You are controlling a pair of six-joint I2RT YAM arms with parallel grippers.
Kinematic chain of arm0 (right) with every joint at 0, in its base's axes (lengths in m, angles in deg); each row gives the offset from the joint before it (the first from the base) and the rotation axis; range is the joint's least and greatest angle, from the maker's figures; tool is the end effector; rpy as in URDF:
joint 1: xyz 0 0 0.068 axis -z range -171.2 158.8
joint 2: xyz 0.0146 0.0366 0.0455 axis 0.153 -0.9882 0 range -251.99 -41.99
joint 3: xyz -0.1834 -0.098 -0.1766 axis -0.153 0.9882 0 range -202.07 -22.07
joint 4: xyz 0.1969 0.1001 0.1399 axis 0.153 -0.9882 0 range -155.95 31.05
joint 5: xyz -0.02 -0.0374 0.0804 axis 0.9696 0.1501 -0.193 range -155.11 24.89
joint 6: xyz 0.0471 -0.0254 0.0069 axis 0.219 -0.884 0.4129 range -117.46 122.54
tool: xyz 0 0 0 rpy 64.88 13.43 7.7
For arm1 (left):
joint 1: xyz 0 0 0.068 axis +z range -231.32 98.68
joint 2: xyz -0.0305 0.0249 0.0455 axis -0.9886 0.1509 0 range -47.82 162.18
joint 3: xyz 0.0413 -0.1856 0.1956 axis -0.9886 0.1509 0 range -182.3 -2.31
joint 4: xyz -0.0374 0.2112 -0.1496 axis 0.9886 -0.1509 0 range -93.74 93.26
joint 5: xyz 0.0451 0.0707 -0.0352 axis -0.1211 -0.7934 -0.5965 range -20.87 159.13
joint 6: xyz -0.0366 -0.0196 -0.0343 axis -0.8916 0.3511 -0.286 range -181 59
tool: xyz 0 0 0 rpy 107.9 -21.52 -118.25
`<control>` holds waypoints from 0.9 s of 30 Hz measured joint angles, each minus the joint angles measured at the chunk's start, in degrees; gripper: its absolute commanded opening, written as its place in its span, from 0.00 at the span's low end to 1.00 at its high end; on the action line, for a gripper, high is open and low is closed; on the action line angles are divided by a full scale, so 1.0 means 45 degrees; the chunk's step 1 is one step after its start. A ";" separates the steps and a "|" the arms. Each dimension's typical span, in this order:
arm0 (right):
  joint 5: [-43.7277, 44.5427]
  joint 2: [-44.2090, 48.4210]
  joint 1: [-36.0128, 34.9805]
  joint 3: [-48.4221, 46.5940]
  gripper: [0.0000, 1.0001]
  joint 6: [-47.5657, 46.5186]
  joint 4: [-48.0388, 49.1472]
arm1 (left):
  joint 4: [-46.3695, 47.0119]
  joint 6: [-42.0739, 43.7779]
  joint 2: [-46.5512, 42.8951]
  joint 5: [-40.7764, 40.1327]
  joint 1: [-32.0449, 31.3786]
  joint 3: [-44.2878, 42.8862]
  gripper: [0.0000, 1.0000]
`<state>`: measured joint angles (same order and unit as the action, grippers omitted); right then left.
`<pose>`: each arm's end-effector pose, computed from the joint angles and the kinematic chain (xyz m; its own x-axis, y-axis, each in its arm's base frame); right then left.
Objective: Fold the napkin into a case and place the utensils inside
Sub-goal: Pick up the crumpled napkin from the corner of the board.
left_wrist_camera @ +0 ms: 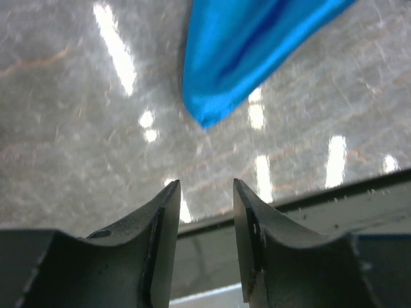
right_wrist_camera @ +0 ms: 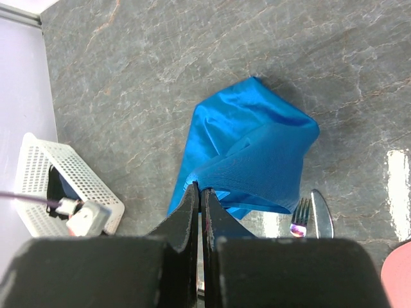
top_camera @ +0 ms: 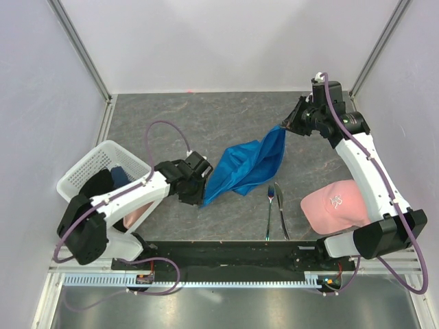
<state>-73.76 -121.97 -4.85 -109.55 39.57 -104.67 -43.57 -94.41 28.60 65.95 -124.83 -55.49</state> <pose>0.2854 0.0749 0.3974 -0.6896 0.4452 -0.5712 0.0841 0.8326 0.5474 0.1785 -0.1668 0.2256 -0.9401 0.1345 -0.3133 0.1871 0.9717 -0.1442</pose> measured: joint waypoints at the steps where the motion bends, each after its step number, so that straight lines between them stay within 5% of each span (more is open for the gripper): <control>1: -0.0068 0.0000 0.0005 0.0000 0.00 0.0000 0.0000 | 0.0233 0.0107 0.0257 -0.0049 0.0000 -0.0005 0.48; 15: -0.0481 -0.0005 0.0427 0.0000 0.00 -0.0005 -0.0058 | 0.1826 0.0971 0.3740 -0.0597 -0.0005 -0.0374 0.50; 17: -0.0510 -0.0005 0.0466 0.0000 0.00 -0.0010 -0.0058 | 0.1933 0.0976 0.3925 -0.0597 0.0000 -0.0393 0.45; 21: -0.0675 -0.0015 0.0505 0.0000 0.00 -0.0010 -0.0058 | 0.2084 0.1010 0.4075 -0.0486 0.0073 -0.0423 0.16; 27: -0.0826 -0.0092 0.0529 -0.0015 0.00 -0.0102 -0.0083 | 0.1987 0.1209 0.4056 -0.0311 0.0325 -0.0656 0.02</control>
<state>-77.47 -122.39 -2.47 -109.62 39.11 -105.04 -34.63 -88.97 46.85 64.55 -123.36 -58.44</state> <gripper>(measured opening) 0.010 0.059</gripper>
